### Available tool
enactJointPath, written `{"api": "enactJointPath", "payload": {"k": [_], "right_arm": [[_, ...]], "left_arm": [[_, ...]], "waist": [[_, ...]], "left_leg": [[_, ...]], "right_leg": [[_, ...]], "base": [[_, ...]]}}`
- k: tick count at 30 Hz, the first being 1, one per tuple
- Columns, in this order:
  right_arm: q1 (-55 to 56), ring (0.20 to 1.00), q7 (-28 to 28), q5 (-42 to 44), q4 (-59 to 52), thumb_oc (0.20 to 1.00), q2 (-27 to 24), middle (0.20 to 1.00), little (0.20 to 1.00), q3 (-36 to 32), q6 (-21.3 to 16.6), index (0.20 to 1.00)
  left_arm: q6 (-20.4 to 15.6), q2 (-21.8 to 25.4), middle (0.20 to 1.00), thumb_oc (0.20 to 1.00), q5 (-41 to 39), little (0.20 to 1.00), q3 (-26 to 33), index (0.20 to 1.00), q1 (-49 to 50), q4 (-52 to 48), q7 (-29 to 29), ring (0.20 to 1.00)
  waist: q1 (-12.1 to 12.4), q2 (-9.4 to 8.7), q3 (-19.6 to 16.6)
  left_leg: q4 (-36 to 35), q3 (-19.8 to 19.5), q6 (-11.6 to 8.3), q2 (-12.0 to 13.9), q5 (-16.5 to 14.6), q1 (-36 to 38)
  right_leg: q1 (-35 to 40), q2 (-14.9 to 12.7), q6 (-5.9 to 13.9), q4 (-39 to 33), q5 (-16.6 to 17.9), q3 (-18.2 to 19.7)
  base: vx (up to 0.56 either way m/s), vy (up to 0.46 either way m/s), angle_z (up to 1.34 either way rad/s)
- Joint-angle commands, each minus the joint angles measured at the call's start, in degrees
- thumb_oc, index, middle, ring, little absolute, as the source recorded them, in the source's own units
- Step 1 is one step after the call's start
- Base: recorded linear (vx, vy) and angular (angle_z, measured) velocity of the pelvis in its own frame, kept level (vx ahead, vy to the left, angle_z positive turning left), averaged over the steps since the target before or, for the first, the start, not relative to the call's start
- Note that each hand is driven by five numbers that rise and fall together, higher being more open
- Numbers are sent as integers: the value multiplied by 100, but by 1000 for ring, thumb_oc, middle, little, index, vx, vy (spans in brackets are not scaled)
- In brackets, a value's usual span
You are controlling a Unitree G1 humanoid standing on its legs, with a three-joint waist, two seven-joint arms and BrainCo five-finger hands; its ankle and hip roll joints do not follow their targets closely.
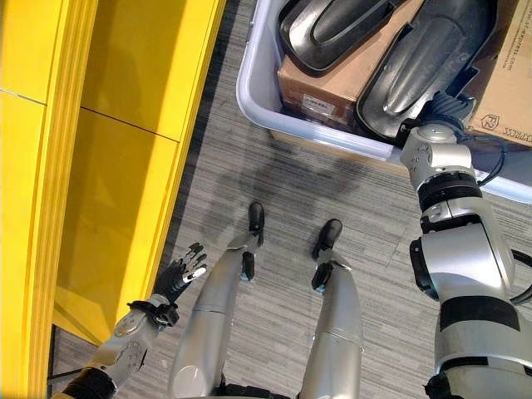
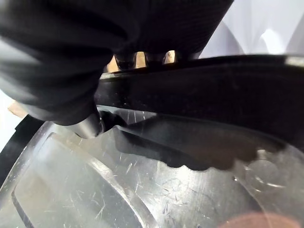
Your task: Move parts from the plastic box to the shelf.
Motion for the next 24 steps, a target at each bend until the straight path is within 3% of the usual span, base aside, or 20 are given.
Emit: {"api": "enactJointPath", "payload": {"k": [1,4,5,10,16,24], "right_arm": [[410,200,132,-391,-159,200,262,200,200,225,-325,200],[494,200,-236,-750,-352,200,265,200,200,86,-908,200],[543,200,-503,-1094,-529,200,264,200,200,-4,-1301,200],[886,200,-993,-1757,-1611,200,392,200,200,-344,-1756,200],[1283,200,-1338,-2244,-2441,200,478,200,200,-830,-2047,200],[1482,200,-1297,-2358,-2690,200,398,200,200,-1188,-1903,200]], "left_arm": [[-176,207,1000,1000,166,1000,-118,1000,98,-307,-49,1000],[-234,219,1000,1000,178,1000,-113,1000,144,-291,-25,1000],[-306,223,1000,1000,238,1000,-104,1000,162,-279,4,1000],[-335,176,1000,1000,254,1000,-23,1000,255,-324,180,1000],[-388,124,1000,1000,358,1000,107,1000,326,-205,187,1000],[-288,98,1000,1000,501,1000,218,1000,297,-28,21,1000]], "waist": [[240,327,369],[203,297,369],[176,278,369],[62,173,369],[-57,75,369],[-117,-7,369]], "left_leg": [[-217,67,102,-275,-542,294],[-302,96,103,-244,-554,513],[-359,119,93,-227,-543,626],[-577,218,74,-182,-550,1189],[-956,294,-15,-137,-489,2030],[-1446,328,-150,-97,-341,2928]], "right_leg": [[513,101,165,435,-729,163],[726,90,210,281,-672,185],[821,102,228,208,-637,205],[1308,97,279,-140,-527,221],[2063,77,354,-638,-411,259],[2876,27,434,-1099,-337,253]], "base": [[-14,-38,0],[-33,-71,-1],[-55,-93,0],[-38,-62,-8],[-38,-84,-14],[-28,-62,-7]]}}
